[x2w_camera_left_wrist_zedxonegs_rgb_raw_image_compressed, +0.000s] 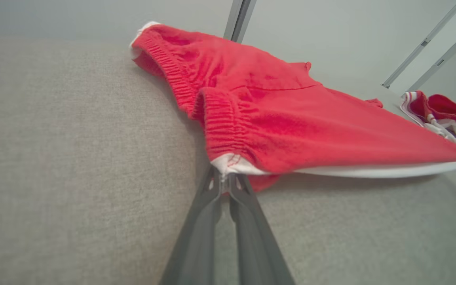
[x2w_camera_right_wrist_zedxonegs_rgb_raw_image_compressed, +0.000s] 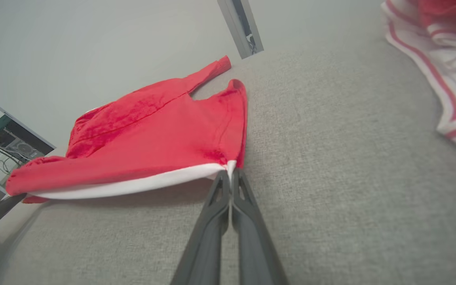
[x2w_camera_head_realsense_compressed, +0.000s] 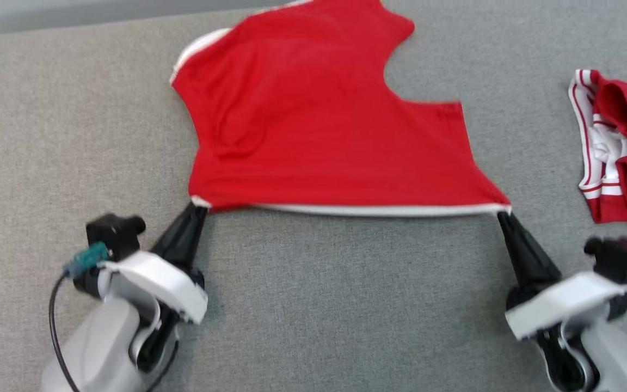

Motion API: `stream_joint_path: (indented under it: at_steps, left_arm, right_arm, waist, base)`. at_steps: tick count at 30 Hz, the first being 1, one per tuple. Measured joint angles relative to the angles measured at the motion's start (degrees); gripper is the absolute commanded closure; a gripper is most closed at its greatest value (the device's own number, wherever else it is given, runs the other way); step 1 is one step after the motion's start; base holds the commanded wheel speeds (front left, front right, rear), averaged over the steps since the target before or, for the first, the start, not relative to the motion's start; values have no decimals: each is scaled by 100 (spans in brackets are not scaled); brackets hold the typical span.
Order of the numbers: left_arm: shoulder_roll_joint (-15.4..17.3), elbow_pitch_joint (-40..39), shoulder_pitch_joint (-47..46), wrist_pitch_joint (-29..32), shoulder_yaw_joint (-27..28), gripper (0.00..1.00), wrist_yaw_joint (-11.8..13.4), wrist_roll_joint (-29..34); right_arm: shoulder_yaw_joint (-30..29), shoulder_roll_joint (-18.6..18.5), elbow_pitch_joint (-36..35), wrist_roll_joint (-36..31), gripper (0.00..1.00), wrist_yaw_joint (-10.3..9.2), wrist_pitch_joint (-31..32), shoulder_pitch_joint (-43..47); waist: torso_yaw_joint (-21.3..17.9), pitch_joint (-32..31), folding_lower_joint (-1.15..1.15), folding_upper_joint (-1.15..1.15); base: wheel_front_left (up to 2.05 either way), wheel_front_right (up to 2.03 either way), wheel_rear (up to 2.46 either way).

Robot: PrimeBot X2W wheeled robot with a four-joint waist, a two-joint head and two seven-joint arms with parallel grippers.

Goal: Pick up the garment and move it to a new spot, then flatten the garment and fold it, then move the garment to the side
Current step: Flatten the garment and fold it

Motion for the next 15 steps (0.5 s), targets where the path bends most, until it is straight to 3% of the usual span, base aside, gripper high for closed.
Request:
stream_joint_path:
  at_steps: [5,15]
  left_arm:
    - [319,-991,836,310,-78,100,364,-9]
    - [1184,-3711,2813,1147,67,100,1788,-213]
  right_arm:
    - [-432,53,-713,-185,100,0,176,1000]
    - [-1773,815,-2762,-1156,100,4,1518,3221]
  waist:
    - [2,-258,0,0]
    - [-57,-715,0,0]
  base:
    - [0,0,0]
    - [0,0,0]
